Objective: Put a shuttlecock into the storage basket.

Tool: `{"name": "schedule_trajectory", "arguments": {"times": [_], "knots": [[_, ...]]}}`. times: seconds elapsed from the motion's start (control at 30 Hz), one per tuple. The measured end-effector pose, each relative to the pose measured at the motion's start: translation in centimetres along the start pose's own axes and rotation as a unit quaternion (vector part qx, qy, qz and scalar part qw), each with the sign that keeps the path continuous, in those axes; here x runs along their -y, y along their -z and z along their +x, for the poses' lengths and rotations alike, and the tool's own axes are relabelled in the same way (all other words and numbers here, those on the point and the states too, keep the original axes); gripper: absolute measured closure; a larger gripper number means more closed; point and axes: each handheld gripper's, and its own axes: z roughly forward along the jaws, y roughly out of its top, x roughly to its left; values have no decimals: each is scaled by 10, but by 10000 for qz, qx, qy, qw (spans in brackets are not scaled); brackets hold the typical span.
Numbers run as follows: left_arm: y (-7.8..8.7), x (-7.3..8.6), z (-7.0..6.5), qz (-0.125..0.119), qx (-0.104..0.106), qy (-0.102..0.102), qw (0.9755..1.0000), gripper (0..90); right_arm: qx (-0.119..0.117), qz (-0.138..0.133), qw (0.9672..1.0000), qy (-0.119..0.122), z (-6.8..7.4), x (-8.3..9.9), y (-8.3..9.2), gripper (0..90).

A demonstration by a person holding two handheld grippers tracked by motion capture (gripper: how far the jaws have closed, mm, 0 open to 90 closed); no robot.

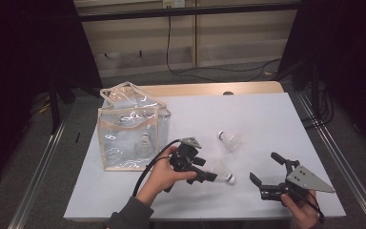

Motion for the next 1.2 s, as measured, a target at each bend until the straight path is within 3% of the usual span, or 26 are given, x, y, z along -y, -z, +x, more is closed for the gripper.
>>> {"name": "schedule_trajectory", "arguments": {"times": [0.87, 1.2], "knots": [[-16, 1, -1, -13, 33, -6, 10000, 273, 4, 14, 10000, 4, 0, 0, 0, 17], [-22, 1, -2, 29, 43, -95, 9999, 316, -9, 6, 10000, 0, 0, 0, 0, 17]]}}
